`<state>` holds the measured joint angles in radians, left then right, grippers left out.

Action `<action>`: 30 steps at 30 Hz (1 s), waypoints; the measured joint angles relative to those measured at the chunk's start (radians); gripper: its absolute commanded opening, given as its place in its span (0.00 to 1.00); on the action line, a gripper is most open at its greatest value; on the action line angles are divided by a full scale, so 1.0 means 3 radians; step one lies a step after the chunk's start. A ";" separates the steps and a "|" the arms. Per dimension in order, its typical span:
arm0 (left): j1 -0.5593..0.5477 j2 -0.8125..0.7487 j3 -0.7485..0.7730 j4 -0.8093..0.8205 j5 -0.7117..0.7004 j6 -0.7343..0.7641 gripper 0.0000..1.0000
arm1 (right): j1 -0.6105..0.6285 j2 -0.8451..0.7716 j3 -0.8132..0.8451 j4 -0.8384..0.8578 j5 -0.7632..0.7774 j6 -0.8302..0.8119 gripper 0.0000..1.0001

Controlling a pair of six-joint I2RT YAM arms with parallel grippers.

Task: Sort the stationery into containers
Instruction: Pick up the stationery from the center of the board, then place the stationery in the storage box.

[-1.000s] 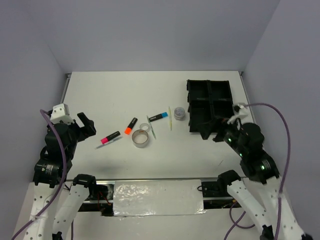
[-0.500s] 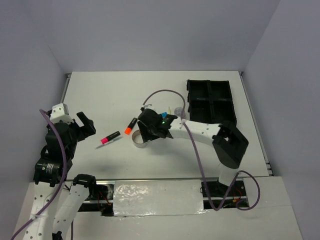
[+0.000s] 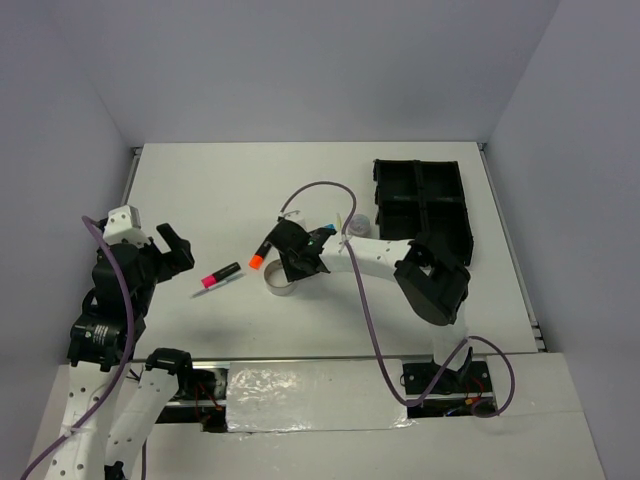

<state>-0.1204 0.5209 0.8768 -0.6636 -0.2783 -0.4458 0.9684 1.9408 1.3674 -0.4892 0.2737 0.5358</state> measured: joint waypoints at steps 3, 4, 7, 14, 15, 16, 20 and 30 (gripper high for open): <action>0.0000 -0.0003 0.0000 0.0004 0.0027 0.0003 0.99 | 0.0001 0.0000 -0.0003 0.0010 -0.0010 0.0019 0.22; 0.0000 -0.0003 0.0000 0.0006 0.0036 0.0003 0.99 | 0.0003 0.0000 -0.0003 0.0014 -0.0009 0.0011 0.16; 0.0000 -0.0005 0.0000 0.0011 0.0051 0.0004 0.99 | 0.0005 -0.0005 -0.0020 0.0066 -0.0050 0.0042 0.09; 0.0000 -0.0006 0.0000 0.0023 0.0076 0.0006 0.99 | 0.0005 -0.0553 -0.0450 0.0219 -0.0217 0.0045 0.08; 0.0000 -0.0006 0.0000 0.0024 0.0078 0.0006 0.99 | -0.0011 -0.0707 -0.0509 0.0216 -0.0225 0.0042 0.08; 0.0000 -0.0006 0.0000 0.0024 0.0078 0.0006 0.99 | -0.0046 -0.0893 -0.0568 0.0209 -0.0229 0.0041 0.07; 0.0000 -0.0010 0.0000 0.0028 0.0080 0.0005 0.99 | -0.0459 -0.1651 -0.0703 0.0203 -0.0175 -0.0018 0.06; 0.0000 -0.0048 -0.0008 0.0043 0.0083 0.0005 0.99 | -0.1708 -0.2392 -0.0984 -0.0114 0.0146 -0.0315 0.00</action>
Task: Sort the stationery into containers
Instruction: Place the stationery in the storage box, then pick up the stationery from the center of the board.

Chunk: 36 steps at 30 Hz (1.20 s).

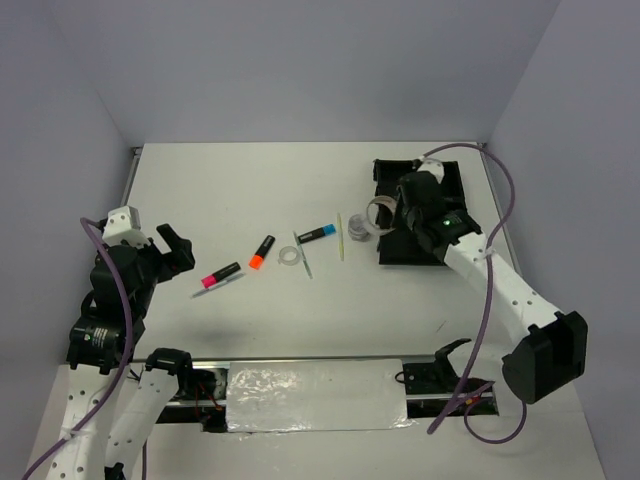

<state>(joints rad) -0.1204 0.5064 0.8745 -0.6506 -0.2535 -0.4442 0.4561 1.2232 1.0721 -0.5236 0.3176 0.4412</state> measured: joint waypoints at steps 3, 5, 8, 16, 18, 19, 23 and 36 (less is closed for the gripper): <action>0.0000 0.0000 -0.0010 0.0000 0.0001 0.0000 0.99 | -0.0415 0.0034 0.0001 -0.0080 0.0076 -0.0066 0.00; 0.0000 0.0003 -0.0017 0.0000 0.0003 0.0001 0.99 | -0.0685 0.0112 0.0001 -0.0083 0.0089 -0.0106 0.00; -0.0001 0.0006 -0.0017 0.0000 0.0011 0.0001 0.99 | -0.0900 0.0332 0.0028 -0.0090 0.0074 -0.0158 0.01; -0.0004 0.0010 -0.0017 0.0000 0.0028 0.0001 0.99 | -0.1010 0.0832 0.0113 -0.0095 -0.0113 -0.0229 0.07; -0.0008 0.0010 -0.0017 0.0001 0.0033 0.0001 0.99 | -0.1017 0.0875 0.0165 -0.0092 -0.0144 -0.0235 0.11; -0.0010 0.0010 -0.0017 0.0001 0.0037 0.0001 0.99 | -0.1022 0.0893 0.0192 -0.0089 -0.0158 -0.0242 0.17; -0.0032 0.0019 -0.0017 0.0001 0.0053 0.0003 0.99 | -0.1058 0.1012 0.0334 -0.0069 -0.0239 -0.0254 0.52; -0.0097 0.0028 -0.0017 0.0001 0.0078 0.0004 0.99 | -0.0488 0.1029 0.0490 -0.0111 -0.0247 -0.0324 0.67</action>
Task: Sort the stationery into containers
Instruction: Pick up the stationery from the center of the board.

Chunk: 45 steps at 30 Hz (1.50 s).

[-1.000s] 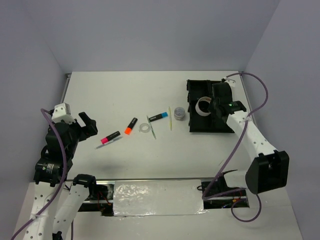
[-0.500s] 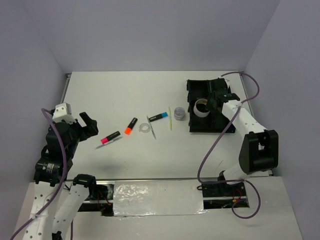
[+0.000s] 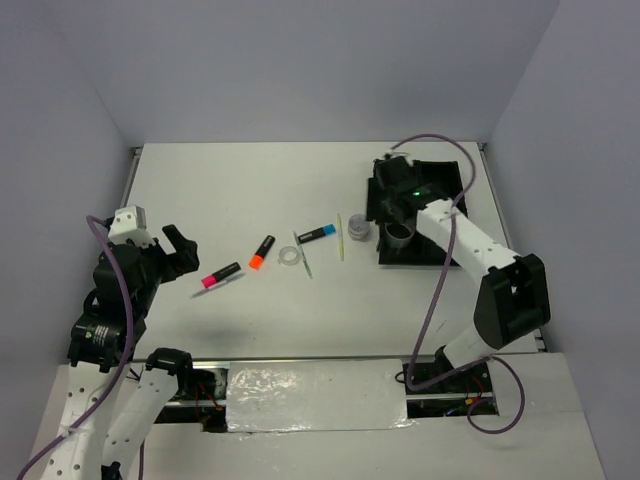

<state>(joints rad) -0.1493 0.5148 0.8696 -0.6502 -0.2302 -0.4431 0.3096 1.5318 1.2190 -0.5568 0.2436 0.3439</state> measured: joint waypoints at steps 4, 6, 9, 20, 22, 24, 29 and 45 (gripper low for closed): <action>-0.0001 0.0000 0.0000 0.0000 0.0000 0.0000 0.99 | 0.0868 0.0103 0.0242 0.0004 -0.0028 -0.0038 0.53; -0.0001 0.0001 0.0000 0.0000 -0.0001 0.0000 0.99 | 0.1166 0.0191 0.0347 0.0066 -0.0121 -0.0078 0.53; -0.0010 0.0003 0.0000 0.0000 0.0000 0.0001 0.99 | 0.1490 0.0459 0.0542 0.0092 -0.0225 -0.0206 0.52; -0.0017 0.0018 0.0000 0.0000 0.0000 0.0000 0.99 | 0.1901 0.1643 0.1432 -0.0088 -0.0456 -0.0725 0.51; -0.0017 0.0018 0.0000 0.0000 0.0000 0.0000 0.99 | 0.1906 0.1701 0.1470 -0.0123 -0.0500 -0.0806 0.51; -0.0017 0.0019 0.0000 0.0000 0.0000 0.0000 0.99 | 0.1906 0.1774 0.1509 -0.0134 -0.0521 -0.0889 0.51; -0.0017 0.0022 0.0000 0.0000 0.0000 0.0001 0.99 | 0.1907 0.1987 0.1563 -0.0140 -0.0529 -0.1052 0.50; -0.0017 0.0076 0.0000 0.0001 0.0004 0.0011 0.99 | 0.1921 0.2122 0.1565 -0.0106 -0.0649 -0.1436 0.37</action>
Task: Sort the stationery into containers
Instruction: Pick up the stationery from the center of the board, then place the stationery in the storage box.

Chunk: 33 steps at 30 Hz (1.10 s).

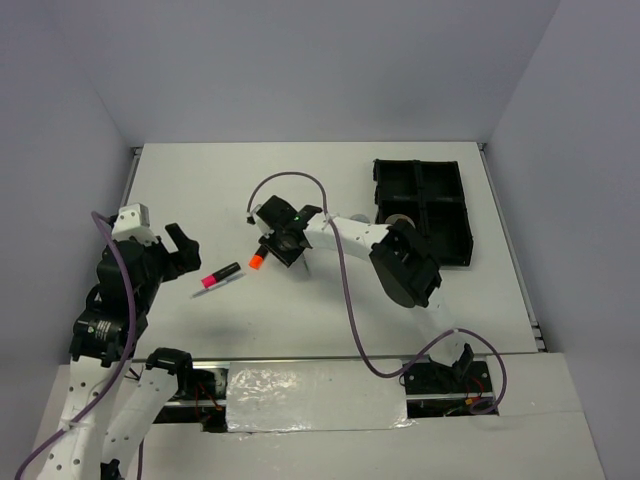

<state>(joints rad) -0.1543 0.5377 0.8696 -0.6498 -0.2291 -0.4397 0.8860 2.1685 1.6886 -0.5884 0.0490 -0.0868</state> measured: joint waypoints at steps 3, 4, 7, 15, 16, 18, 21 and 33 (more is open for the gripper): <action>0.0000 0.0020 0.0000 -0.0001 0.0010 0.0001 0.99 | 0.0010 0.0046 -0.0006 0.0003 -0.0041 -0.0005 0.38; 0.0000 0.0020 -0.0001 -0.0001 0.0009 0.0000 0.99 | 0.0015 0.0048 -0.0022 0.0006 -0.0047 -0.0005 0.38; 0.0000 0.0013 -0.0001 -0.0001 0.0010 0.0001 0.99 | 0.0039 0.0048 -0.0071 0.0022 -0.0075 0.0000 0.33; 0.0000 0.0020 0.0000 0.0000 0.0010 0.0001 0.99 | 0.0072 -0.0011 -0.0104 0.0089 -0.0248 0.0126 0.00; 0.0000 0.0033 0.0000 0.0000 0.0010 0.0001 0.99 | 0.0072 -0.0070 -0.0123 0.0108 -0.0267 0.0153 0.00; 0.0000 0.0072 0.0000 -0.0001 0.0011 0.0001 0.99 | 0.0071 -0.0262 -0.0196 0.0126 -0.0276 0.0192 0.00; 0.0000 0.0130 0.0000 0.0000 0.0011 0.0011 0.99 | 0.0009 -0.0735 -0.0248 0.0094 -0.0127 0.0317 0.00; -0.0004 0.0100 -0.0001 0.0003 0.0010 0.0061 0.99 | -0.2022 -0.1748 -0.0811 -0.0116 0.0554 0.1024 0.01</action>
<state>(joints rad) -0.1555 0.5678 0.8692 -0.6491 -0.2260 -0.4213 0.2794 1.6440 1.4452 -0.6231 0.2153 0.2203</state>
